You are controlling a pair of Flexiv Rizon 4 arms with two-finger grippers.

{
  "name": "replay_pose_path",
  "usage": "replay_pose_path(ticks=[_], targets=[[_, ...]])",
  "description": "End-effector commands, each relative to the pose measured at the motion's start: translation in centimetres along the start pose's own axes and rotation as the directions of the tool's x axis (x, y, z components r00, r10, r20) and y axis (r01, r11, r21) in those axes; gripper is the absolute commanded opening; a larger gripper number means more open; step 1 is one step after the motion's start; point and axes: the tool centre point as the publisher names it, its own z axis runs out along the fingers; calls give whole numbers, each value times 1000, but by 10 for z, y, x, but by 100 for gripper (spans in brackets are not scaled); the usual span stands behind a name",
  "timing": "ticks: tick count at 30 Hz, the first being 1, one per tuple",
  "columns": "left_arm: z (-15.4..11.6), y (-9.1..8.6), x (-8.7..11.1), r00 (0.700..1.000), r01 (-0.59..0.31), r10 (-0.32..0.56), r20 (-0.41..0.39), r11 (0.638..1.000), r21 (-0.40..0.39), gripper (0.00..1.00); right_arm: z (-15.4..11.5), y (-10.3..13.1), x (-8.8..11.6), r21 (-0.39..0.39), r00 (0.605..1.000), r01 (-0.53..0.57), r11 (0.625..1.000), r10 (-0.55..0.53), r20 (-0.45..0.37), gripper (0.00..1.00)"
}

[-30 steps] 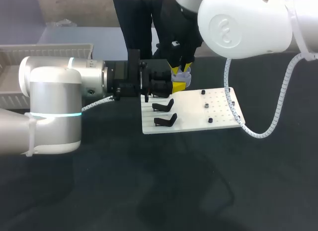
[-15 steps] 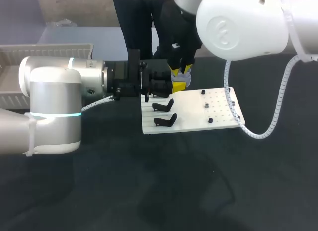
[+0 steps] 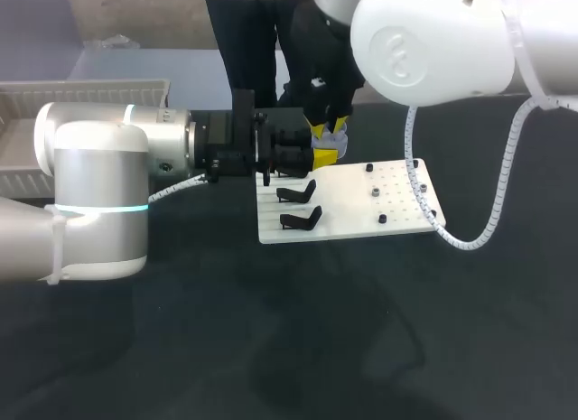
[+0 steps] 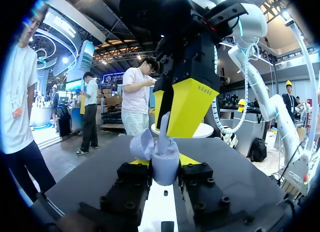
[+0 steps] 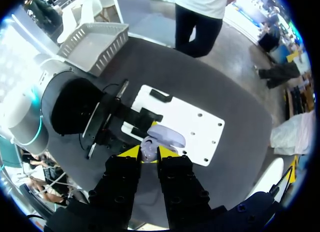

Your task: Pick up each earbud case from the left stands, insert the matching earbuds, close the lid, and place the case in the box.

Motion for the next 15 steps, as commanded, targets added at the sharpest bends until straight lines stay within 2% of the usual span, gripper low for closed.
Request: replay_pose_path(ticks=[1, 15], targets=[[0, -2, 1, 1000, -5, 5, 7, 1000, -8, 0, 0, 0, -2, -3, 1000, 0, 1000, 0, -6, 0], [0, -2, 1, 1000, -5, 5, 7, 1000, -8, 0, 4, -1, -3, 1, 1000, 0, 1000, 0, -13, 0]])
